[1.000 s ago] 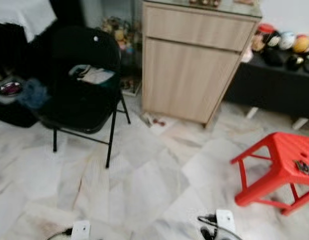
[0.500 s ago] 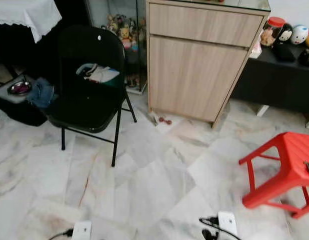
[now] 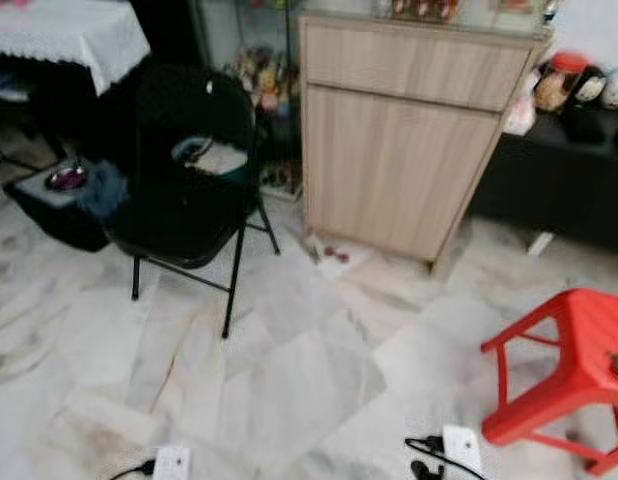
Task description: Hang keys on a hook
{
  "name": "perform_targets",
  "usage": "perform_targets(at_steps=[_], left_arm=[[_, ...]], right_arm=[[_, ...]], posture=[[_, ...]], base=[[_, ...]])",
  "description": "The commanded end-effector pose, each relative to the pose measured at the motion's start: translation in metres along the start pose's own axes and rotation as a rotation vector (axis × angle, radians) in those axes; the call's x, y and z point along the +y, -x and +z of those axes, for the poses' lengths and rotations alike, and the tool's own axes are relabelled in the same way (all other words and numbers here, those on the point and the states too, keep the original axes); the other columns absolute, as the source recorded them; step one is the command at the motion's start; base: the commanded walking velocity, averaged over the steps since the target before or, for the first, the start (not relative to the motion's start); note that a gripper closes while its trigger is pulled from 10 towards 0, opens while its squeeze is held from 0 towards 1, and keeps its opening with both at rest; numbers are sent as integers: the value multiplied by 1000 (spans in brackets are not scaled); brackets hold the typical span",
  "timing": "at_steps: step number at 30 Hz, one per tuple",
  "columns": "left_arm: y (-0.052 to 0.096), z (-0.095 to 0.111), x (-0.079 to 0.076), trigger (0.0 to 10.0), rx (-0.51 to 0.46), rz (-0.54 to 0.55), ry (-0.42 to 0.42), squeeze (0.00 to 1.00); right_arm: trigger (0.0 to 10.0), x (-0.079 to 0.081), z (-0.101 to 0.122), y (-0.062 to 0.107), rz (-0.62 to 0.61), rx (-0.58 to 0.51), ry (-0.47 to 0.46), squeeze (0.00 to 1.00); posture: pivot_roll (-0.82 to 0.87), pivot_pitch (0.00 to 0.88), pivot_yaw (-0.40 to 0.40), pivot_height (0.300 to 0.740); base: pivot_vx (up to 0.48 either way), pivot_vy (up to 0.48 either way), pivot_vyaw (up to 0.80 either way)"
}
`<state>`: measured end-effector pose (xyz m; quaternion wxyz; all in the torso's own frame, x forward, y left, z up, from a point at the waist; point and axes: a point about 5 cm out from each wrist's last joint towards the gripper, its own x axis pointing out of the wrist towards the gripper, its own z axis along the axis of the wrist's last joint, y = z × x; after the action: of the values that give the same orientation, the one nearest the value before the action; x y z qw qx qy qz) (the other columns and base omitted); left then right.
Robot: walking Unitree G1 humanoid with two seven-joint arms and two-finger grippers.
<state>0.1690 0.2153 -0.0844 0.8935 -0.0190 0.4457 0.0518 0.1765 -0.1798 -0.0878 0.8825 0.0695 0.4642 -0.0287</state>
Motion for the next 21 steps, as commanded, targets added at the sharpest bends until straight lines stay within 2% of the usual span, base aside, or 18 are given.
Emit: perform_targets(at_steps=[1, 7, 21], left_arm=[[2, -8, 2, 10000, 36, 9, 6, 0], [-1, -2, -4, 10000, 29, 7, 15, 0], [-1, -5, -9, 10000, 30, 3, 22, 0]], right_arm=[[10000, 5, -5, 0, 11, 24, 7, 0], [10000, 4, -4, 0, 3, 23, 11, 0], [10000, 2, -4, 0, -6, 18, 0, 0]], posture=[[126, 92, -31, 740], [126, 104, -33, 740], [127, 122, -34, 740]], base=[[0, -311, 0], [0, -314, -535], [0, -313, 0]])
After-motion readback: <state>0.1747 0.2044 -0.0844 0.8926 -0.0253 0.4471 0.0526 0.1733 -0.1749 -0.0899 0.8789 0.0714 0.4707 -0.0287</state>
